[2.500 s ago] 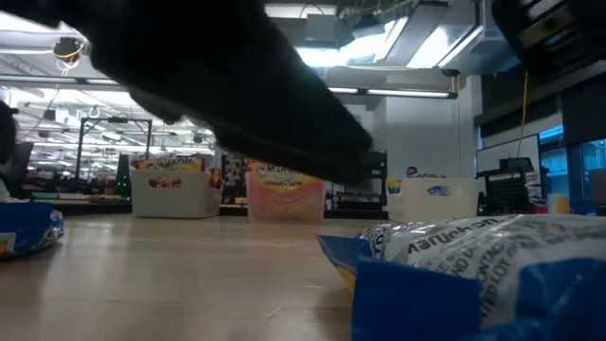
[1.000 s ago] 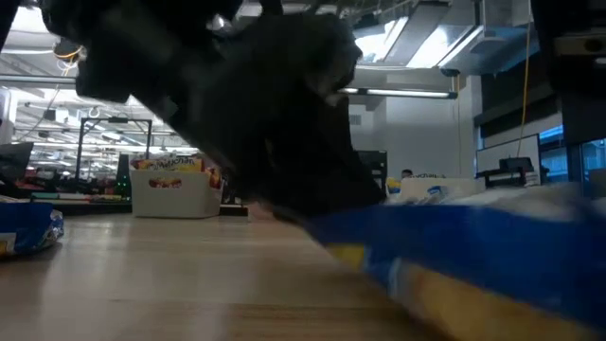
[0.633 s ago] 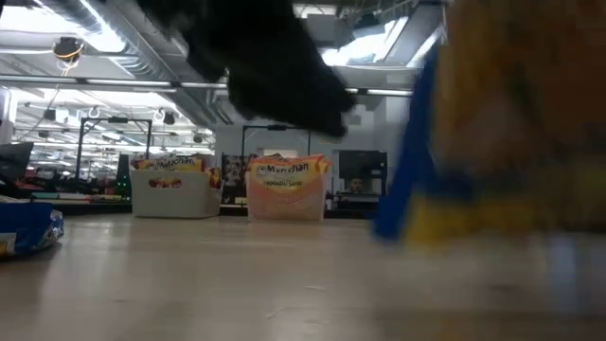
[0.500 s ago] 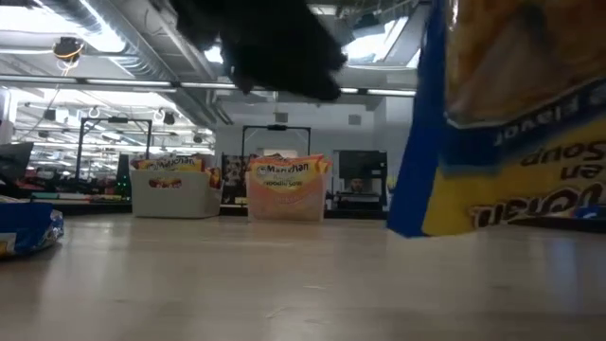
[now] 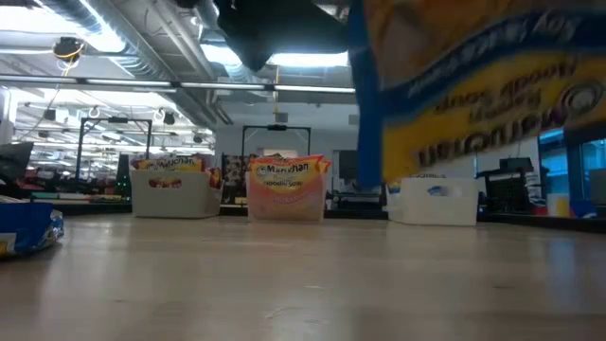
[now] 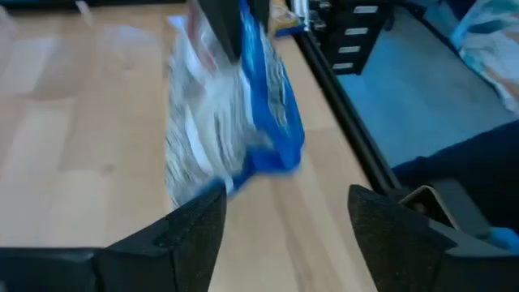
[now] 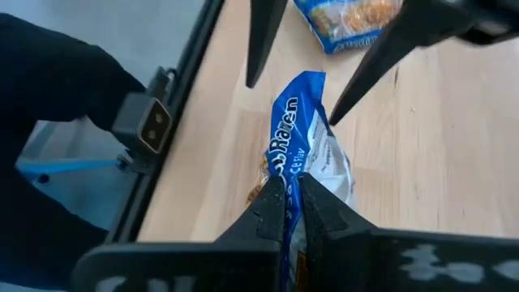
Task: Sort Maruchan noodles
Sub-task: Put the middle blue noodle into the white bin
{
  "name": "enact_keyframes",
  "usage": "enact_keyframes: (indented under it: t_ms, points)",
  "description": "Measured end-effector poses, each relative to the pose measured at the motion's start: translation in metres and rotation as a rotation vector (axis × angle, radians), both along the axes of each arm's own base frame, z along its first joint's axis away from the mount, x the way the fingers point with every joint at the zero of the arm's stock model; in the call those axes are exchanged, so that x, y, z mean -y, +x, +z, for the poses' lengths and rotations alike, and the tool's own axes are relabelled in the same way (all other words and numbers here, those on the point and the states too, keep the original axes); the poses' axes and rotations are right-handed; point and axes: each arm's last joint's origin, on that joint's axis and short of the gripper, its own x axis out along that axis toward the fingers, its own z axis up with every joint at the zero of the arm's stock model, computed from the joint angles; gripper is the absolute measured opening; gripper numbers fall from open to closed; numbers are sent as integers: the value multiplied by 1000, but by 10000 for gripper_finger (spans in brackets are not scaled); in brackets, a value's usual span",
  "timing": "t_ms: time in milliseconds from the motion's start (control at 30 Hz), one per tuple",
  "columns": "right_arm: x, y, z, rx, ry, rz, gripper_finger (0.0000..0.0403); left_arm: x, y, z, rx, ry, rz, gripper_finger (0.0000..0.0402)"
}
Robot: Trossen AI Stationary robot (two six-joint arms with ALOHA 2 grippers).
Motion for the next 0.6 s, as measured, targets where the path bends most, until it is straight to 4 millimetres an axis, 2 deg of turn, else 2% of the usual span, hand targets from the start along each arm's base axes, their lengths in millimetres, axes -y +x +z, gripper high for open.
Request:
enact_keyframes:
  t_ms: [267, 400, 600]
  points:
    - [3, -23, 26, 36, -5, -3, 2, -3, -3, -6, -76, 12, 23, 256]
    - [5, -39, 24, 96, -15, 7, 2, 1, -6, -15, -97, 59, 57, 255]
    - [28, -61, 12, 343, 89, 20, 2, 4, -1, -32, -105, 86, 87, 255]
